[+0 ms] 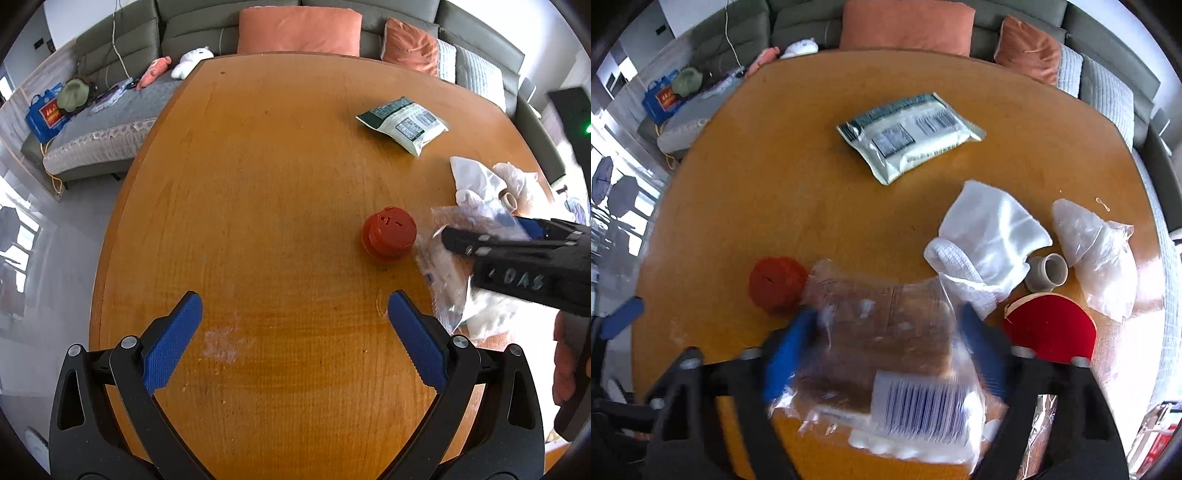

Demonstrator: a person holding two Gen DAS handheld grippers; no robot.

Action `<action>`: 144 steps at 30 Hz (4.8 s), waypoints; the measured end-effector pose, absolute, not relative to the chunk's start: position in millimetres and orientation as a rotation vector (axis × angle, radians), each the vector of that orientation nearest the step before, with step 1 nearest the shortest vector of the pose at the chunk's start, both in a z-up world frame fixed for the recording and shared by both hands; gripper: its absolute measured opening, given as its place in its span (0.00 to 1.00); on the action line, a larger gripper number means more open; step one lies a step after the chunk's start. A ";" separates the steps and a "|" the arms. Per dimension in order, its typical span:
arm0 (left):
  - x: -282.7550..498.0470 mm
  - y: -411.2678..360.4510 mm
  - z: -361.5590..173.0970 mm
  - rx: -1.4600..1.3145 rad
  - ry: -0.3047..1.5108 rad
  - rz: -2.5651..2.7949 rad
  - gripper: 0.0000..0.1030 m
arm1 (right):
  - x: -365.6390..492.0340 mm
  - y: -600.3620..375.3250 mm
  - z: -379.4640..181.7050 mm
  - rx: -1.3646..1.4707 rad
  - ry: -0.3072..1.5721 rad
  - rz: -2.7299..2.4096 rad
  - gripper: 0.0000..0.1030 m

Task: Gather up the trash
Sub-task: 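Grasp the orange round cap with the left tool while the right tool grasps the bread bag, then carry the cap and bread bag over the black bin and open both tools, then move both open tools back over the table toward the remaining trash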

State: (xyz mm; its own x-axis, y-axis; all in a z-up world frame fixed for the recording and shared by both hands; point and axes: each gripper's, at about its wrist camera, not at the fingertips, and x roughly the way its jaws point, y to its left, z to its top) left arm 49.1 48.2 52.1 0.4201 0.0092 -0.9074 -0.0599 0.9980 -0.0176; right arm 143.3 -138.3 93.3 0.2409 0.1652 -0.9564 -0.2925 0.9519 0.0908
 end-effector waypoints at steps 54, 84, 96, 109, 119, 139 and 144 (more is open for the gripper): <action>3.7 184.3 61.5 -0.171 1.006 0.155 0.42 | 99.9 49.1 180.8 -0.152 1.041 0.557 0.66; -72.0 450.3 23.2 -0.374 1.070 0.578 0.58 | 48.0 380.4 141.0 -0.354 1.115 0.920 0.71; -77.7 482.3 18.7 -0.377 1.060 0.676 0.94 | 63.2 404.7 142.4 -0.348 1.079 0.896 0.73; -85.3 445.6 47.7 -0.335 1.016 0.627 0.94 | 64.0 343.4 170.3 -0.263 1.075 0.857 0.74; -69.0 373.1 70.6 -0.252 0.992 0.507 0.94 | 76.1 234.7 189.0 -0.167 1.068 0.743 0.74; 1.3 145.2 82.9 -0.040 0.990 0.125 0.94 | 106.2 -18.8 195.5 -0.002 1.043 0.456 0.74; 7.7 95.1 81.7 0.014 0.990 0.038 0.94 | 113.7 -76.4 187.3 0.030 1.055 0.385 0.74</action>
